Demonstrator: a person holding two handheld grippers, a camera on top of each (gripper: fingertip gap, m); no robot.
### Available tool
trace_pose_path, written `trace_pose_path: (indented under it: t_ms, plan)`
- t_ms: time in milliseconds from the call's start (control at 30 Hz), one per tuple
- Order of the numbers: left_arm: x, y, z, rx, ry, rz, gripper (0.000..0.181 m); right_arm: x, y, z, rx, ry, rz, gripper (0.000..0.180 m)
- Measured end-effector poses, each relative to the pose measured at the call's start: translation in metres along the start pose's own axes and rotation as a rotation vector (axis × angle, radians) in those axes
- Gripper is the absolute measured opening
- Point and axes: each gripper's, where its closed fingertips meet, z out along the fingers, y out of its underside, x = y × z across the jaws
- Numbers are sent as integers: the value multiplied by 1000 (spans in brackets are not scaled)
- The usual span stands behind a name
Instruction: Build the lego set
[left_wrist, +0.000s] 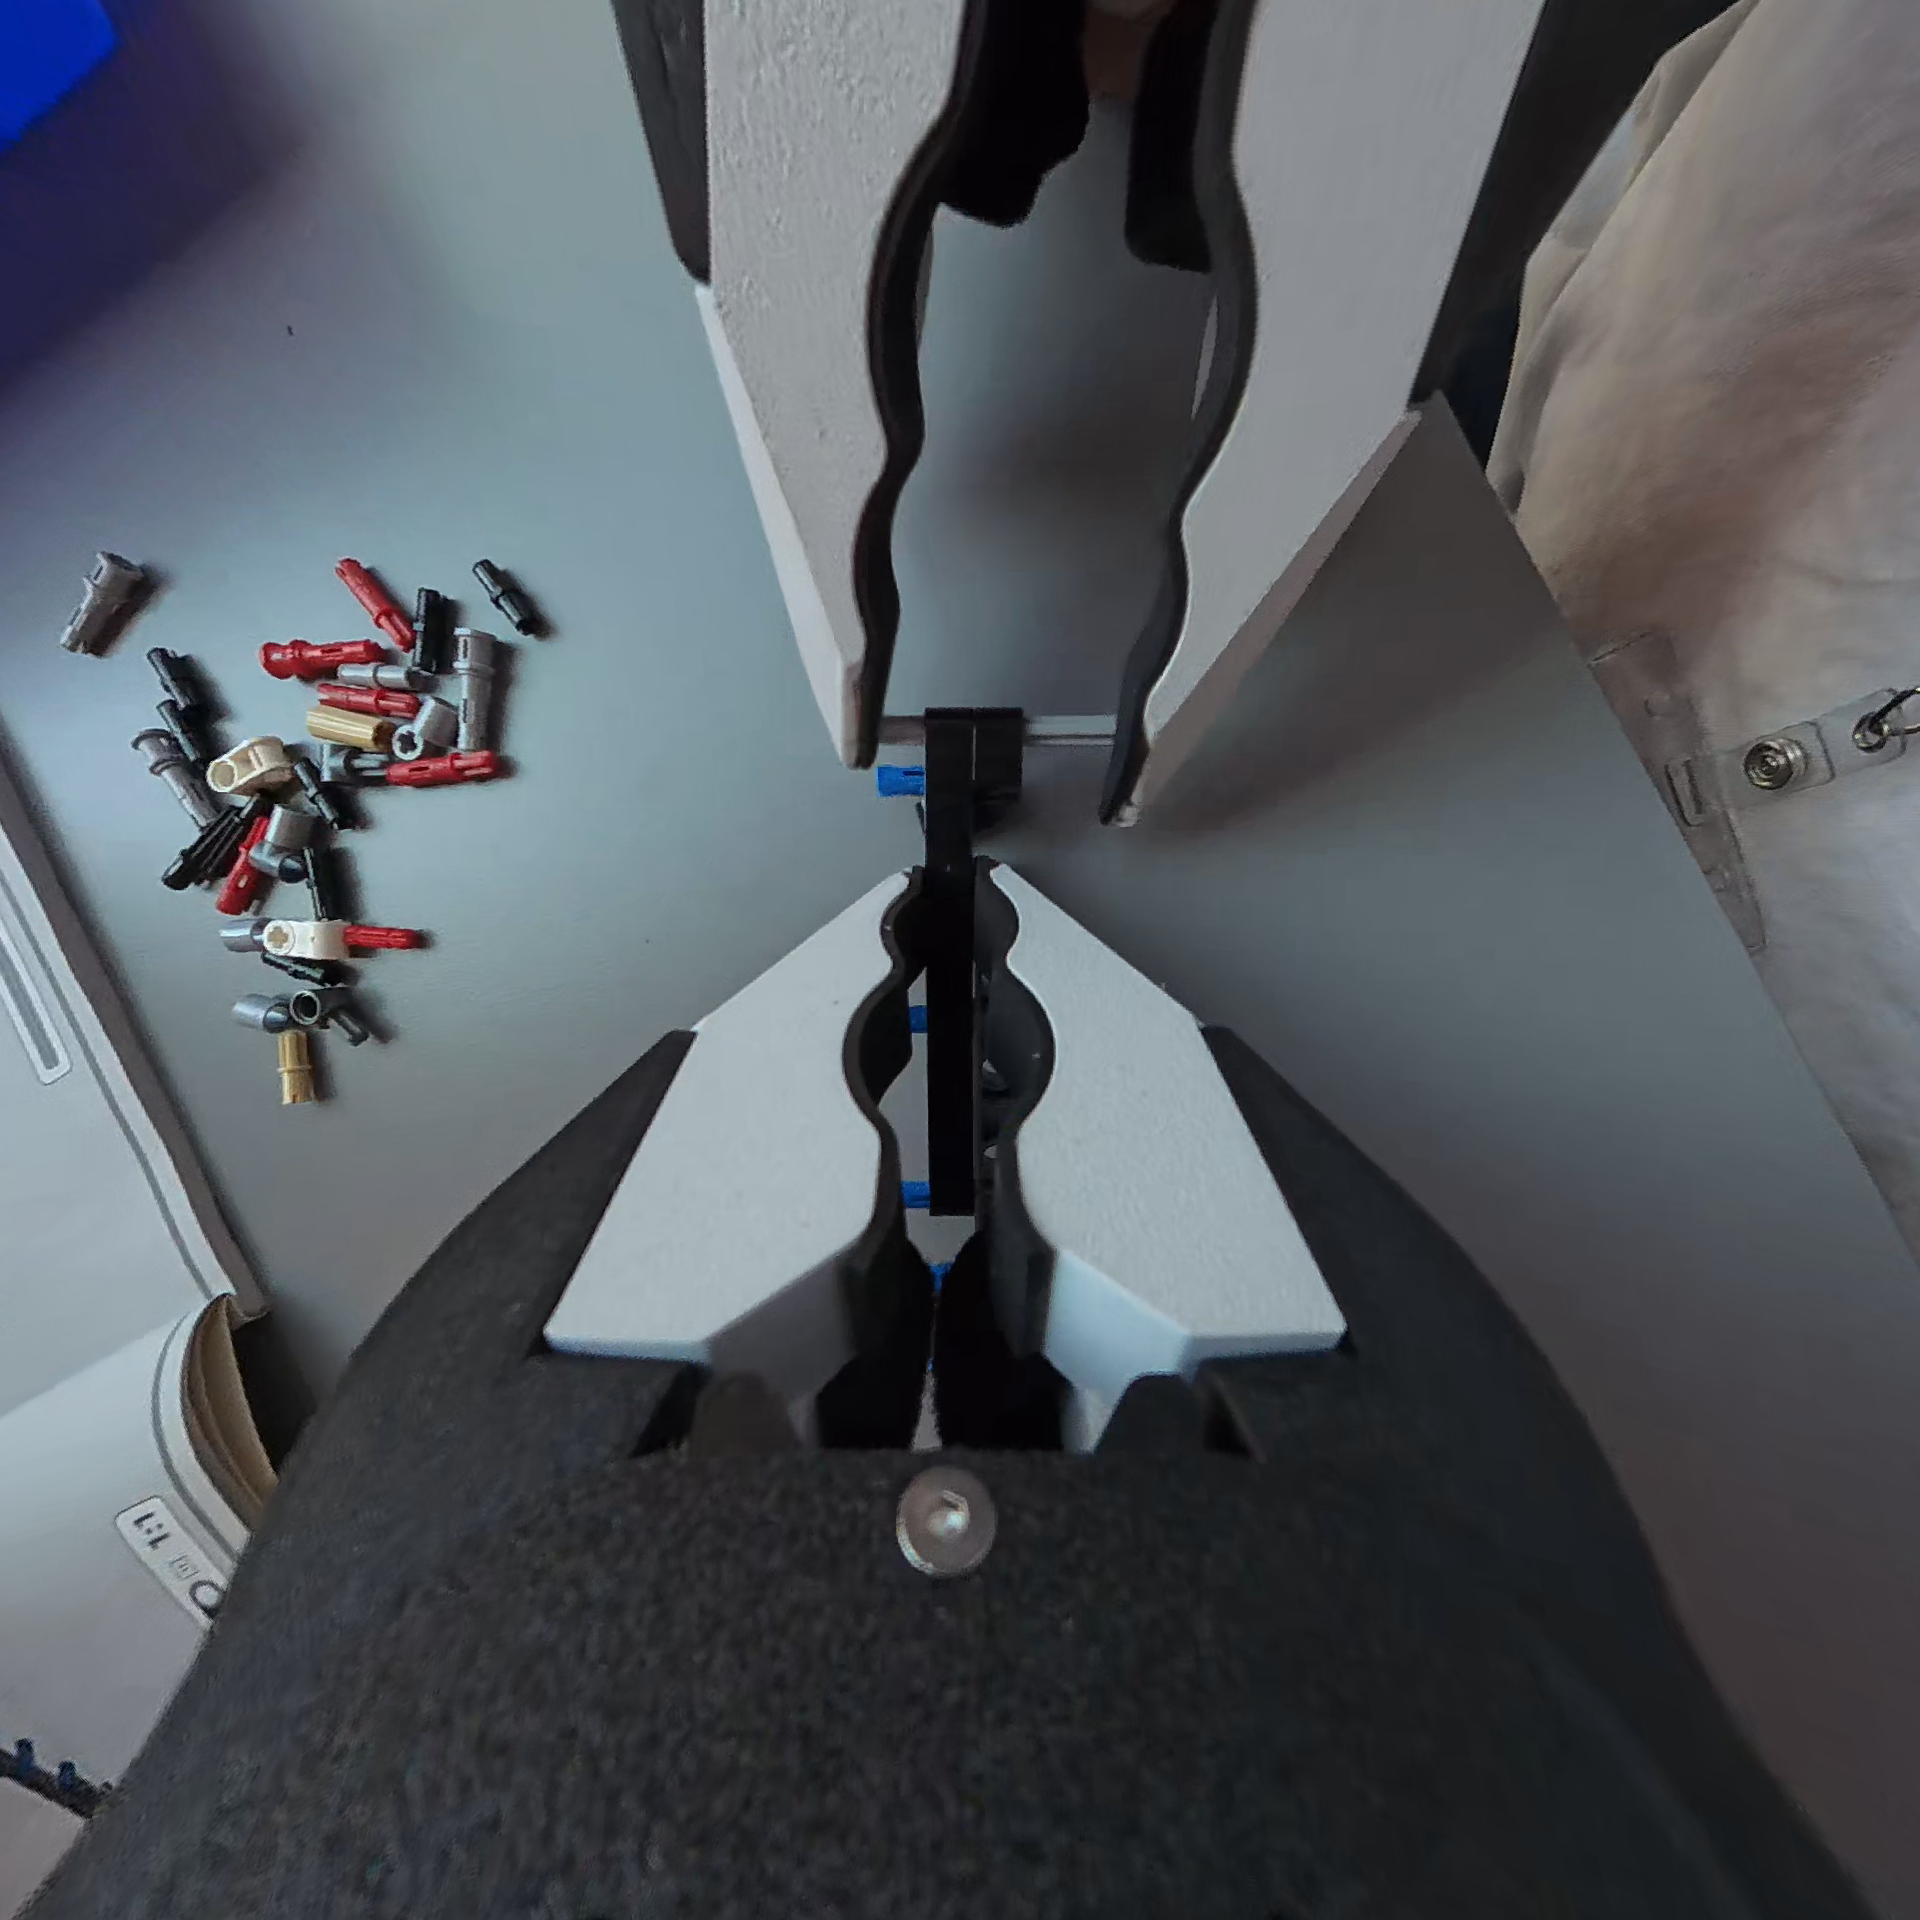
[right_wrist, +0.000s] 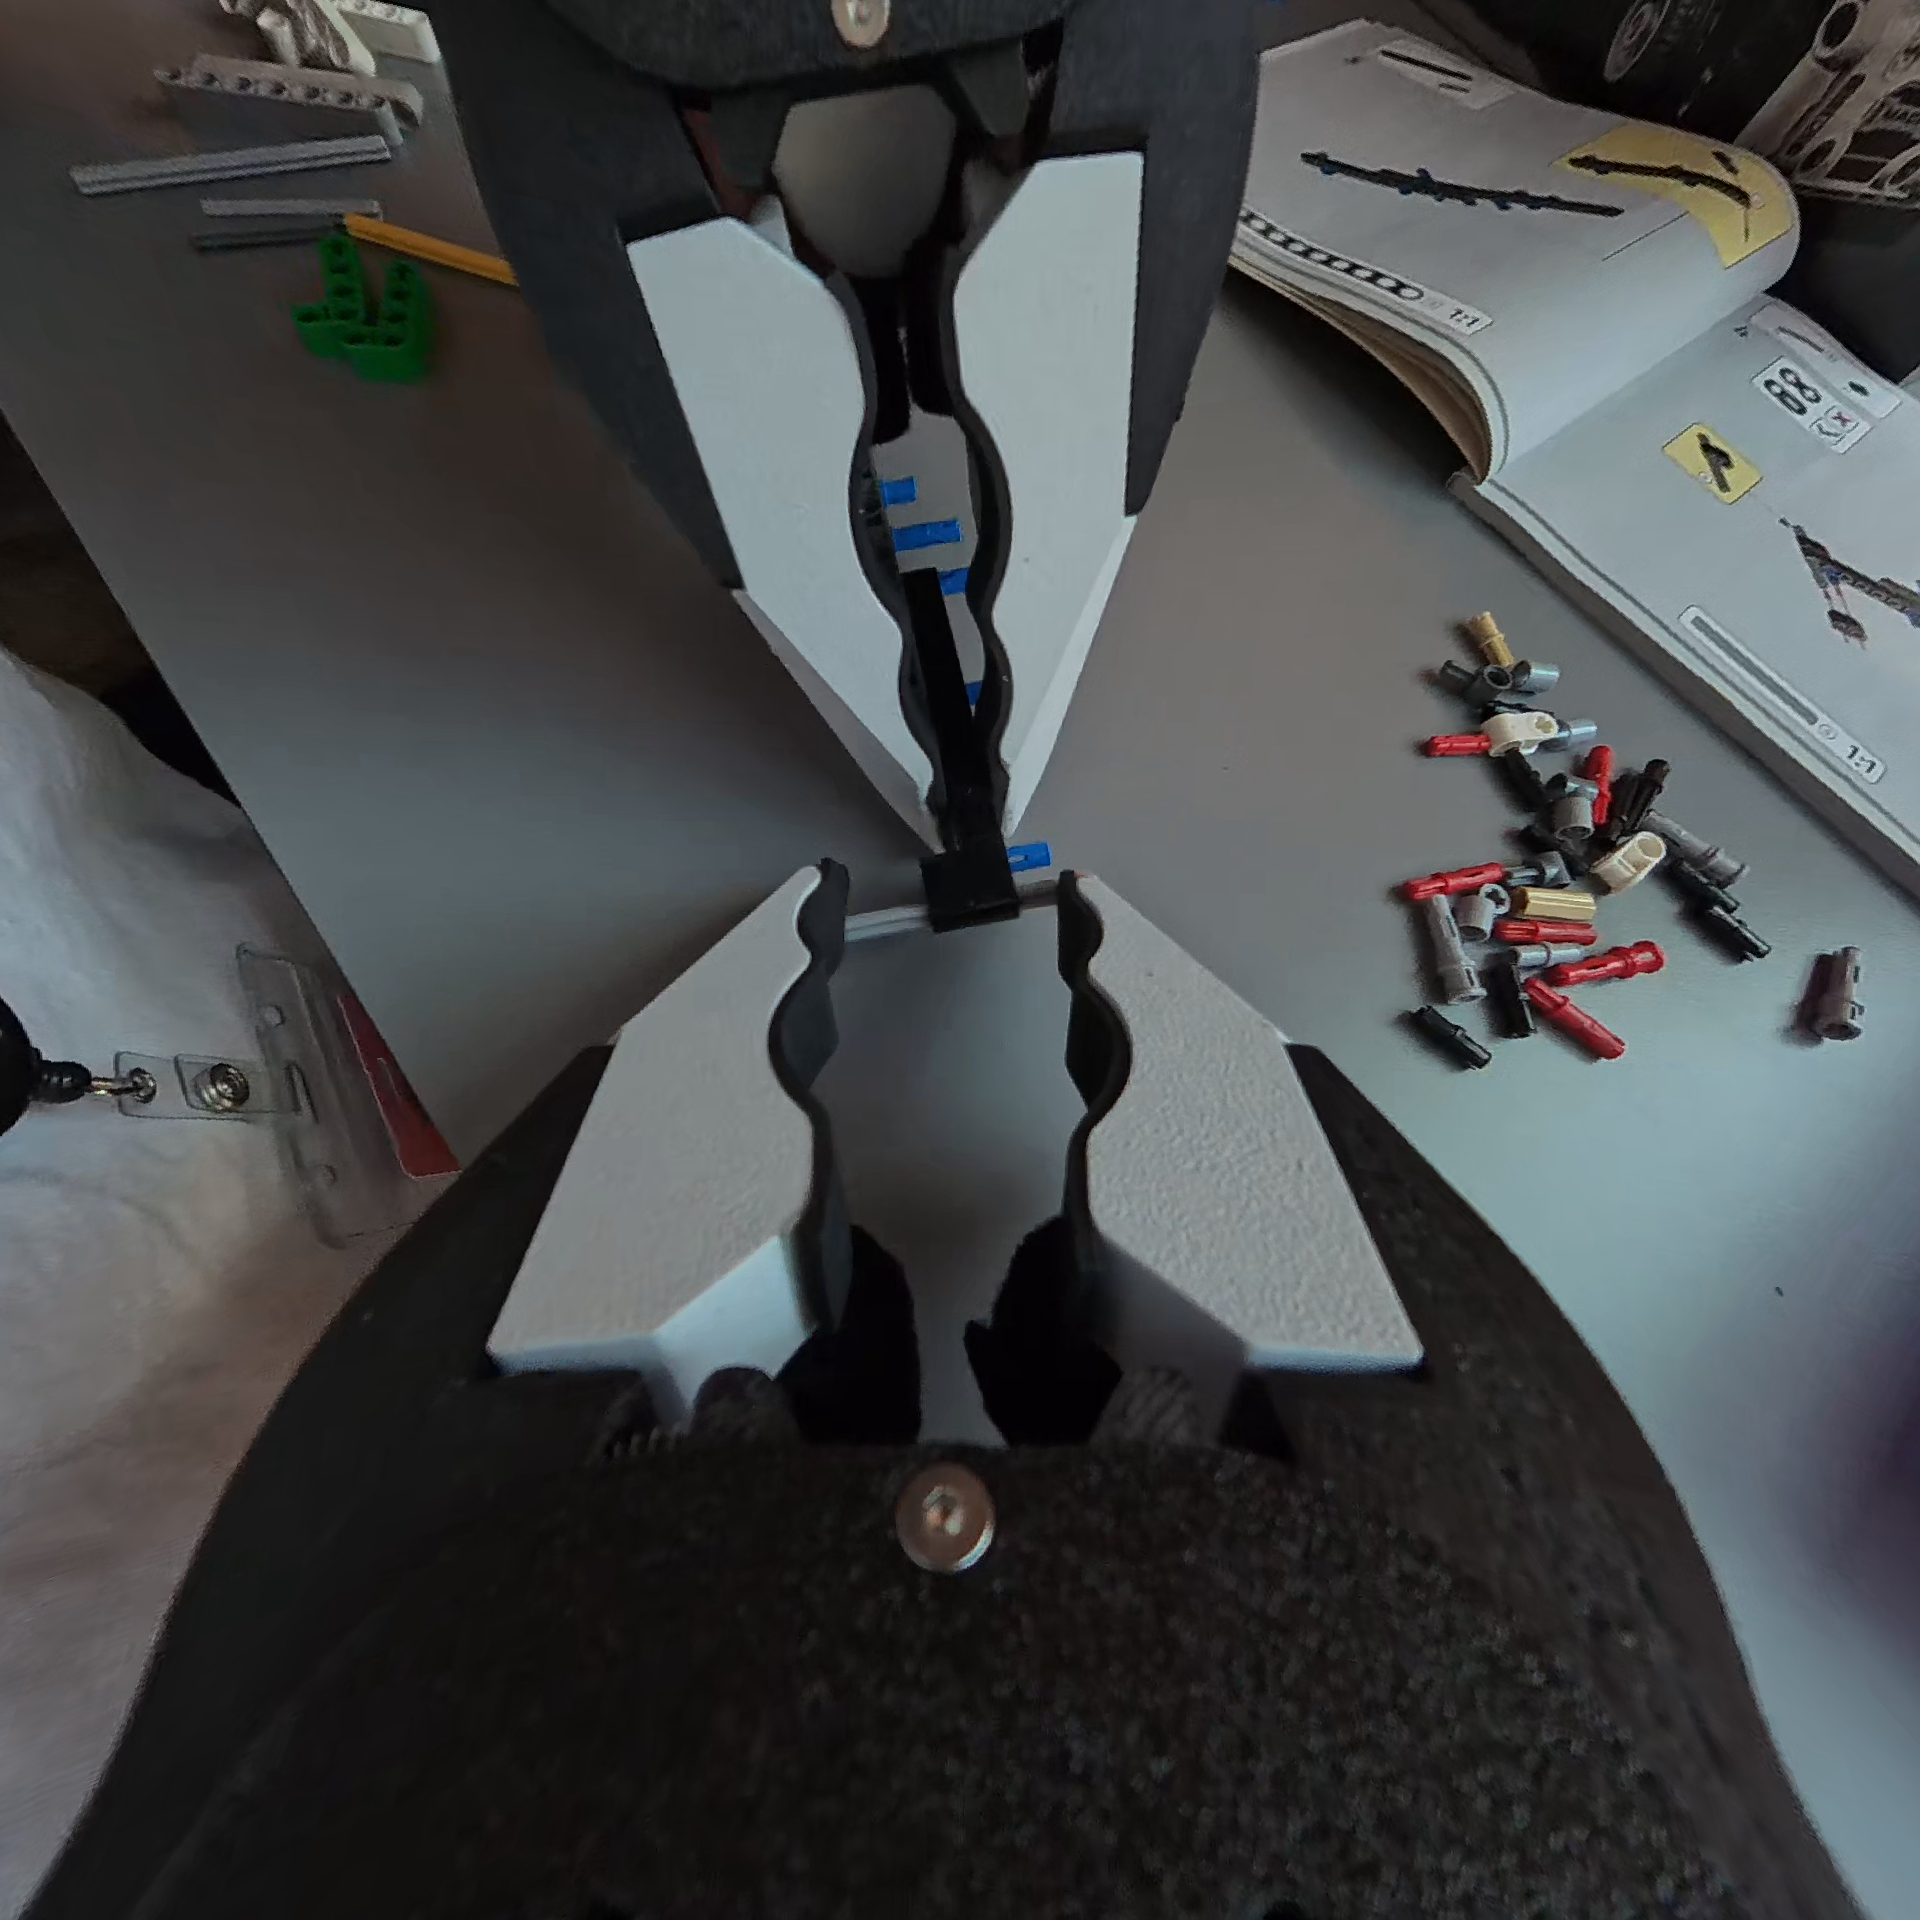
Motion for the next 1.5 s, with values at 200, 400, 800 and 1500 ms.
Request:
trace_pose_path:
  t_ms: [200, 400, 800, 1500]
  plan:
    - [4, -1, 0, -5, 64, 64, 7, -5, 6, -1, -30, -23, -70, 41]
    - [3, -1, 0, -31, 57, 131, 7, -5, 7, -1, -26, -64, -30, 41]
    - [3, 0, 0, -91, 17, 215, 6, -5, 9, 1, -46, -73, -44, 40]
    - [-9, -6, -1, -118, -95, 118, 8, 7, -4, -7, 40, 181, -154, 34]
